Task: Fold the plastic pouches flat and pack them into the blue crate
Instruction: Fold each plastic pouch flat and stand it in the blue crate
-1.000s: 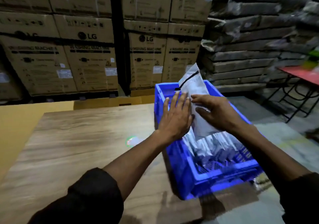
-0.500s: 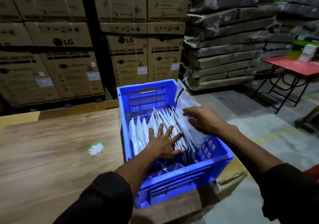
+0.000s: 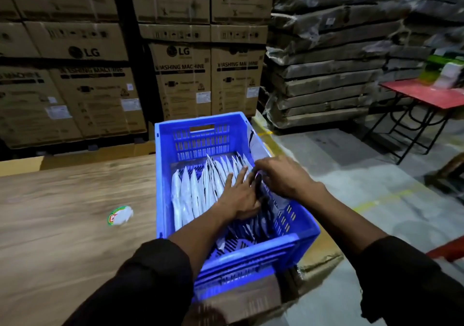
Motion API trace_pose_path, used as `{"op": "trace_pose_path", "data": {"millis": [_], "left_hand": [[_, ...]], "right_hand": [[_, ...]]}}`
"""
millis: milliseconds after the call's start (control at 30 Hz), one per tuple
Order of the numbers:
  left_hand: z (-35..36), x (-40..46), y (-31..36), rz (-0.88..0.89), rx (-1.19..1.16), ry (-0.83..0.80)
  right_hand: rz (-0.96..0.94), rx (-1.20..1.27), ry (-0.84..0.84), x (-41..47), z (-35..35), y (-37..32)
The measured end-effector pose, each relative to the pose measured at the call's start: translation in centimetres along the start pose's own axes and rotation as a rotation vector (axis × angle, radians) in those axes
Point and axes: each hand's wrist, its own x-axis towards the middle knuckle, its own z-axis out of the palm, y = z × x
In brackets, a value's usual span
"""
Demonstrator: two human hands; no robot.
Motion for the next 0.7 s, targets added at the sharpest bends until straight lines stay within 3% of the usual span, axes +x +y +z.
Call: {"op": "trace_pose_path", "data": {"millis": [167,333,467,700], "left_hand": [[2.0,0.2,-0.4,0.025,-0.009,-0.102],[1.7,-0.1,-1.2,0.036,0.000,-0.015],[1.1,1.9,-0.8,0.199,0.089,0.055],[-0.6,3.1,-1.0,0.211,0.149,-0.104]], "right_hand": [[-0.022,-0.051,0.007,0.1,0.6,0.3],[-0.031,-0.082,0.003,0.3,0.7,0.1],[-0.031,-0.091,-0.015,0.8,0.6,-0.4],[0.003,-0.173,-0.052,1.6,1.2,-1.5]]}}
